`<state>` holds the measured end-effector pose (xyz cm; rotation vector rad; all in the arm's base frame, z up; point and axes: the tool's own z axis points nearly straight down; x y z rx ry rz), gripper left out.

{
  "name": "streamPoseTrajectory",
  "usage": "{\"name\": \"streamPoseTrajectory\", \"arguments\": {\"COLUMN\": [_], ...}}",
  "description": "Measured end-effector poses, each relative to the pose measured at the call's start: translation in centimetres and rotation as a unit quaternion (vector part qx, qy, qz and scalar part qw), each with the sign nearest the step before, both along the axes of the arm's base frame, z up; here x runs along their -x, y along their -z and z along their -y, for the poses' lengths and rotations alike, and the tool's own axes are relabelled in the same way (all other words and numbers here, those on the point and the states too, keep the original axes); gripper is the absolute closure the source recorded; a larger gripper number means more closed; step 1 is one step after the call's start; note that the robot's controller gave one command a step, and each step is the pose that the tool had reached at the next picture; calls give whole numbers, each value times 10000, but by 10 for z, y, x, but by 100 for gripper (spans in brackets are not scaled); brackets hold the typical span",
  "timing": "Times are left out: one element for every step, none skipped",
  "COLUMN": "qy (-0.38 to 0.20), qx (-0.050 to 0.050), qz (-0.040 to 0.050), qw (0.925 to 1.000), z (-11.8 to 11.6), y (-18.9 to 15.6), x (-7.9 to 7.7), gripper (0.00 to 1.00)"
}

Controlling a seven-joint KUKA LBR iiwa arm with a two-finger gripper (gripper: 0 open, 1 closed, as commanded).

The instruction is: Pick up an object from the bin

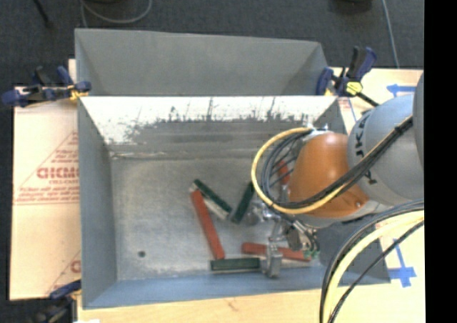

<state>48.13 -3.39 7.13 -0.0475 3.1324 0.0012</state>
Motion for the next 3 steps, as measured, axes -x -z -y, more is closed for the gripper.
{"name": "streamPoseTrajectory", "arguments": {"qy": [-2,-141,13], "qx": [12,10,8], "qz": [-7,-17,13], "qw": [10000,9999,10000], "z": [3,-10,7], "y": [0,-31,-152], "x": [0,-2,1], "gripper": [100,100,100]}}
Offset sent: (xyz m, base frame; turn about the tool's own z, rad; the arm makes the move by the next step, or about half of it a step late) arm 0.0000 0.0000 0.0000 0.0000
